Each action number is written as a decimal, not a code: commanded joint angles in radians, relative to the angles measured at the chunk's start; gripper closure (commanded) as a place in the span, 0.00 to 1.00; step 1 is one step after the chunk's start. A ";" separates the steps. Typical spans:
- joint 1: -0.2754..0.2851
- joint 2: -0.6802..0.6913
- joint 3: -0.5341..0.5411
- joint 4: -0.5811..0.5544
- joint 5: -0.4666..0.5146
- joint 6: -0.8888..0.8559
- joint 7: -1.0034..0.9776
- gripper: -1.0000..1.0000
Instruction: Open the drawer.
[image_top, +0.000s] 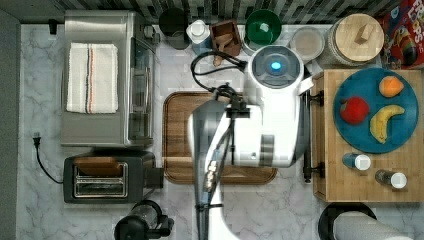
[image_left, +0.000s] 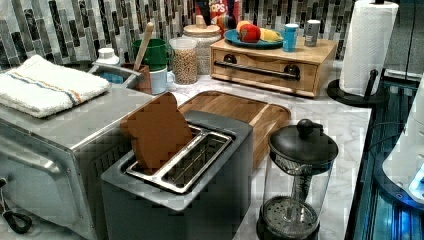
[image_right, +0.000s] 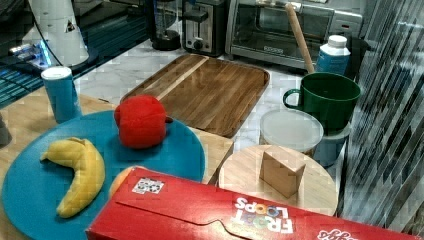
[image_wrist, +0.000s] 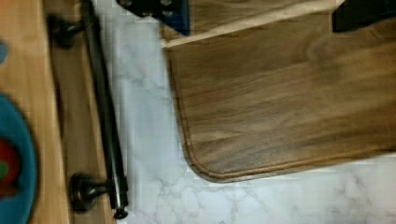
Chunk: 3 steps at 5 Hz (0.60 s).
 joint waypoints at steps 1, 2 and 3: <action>-0.087 0.002 -0.081 -0.028 0.064 0.148 -0.260 0.00; -0.105 0.004 -0.083 -0.060 0.047 0.203 -0.310 0.00; -0.132 0.008 -0.074 -0.102 0.060 0.277 -0.351 0.00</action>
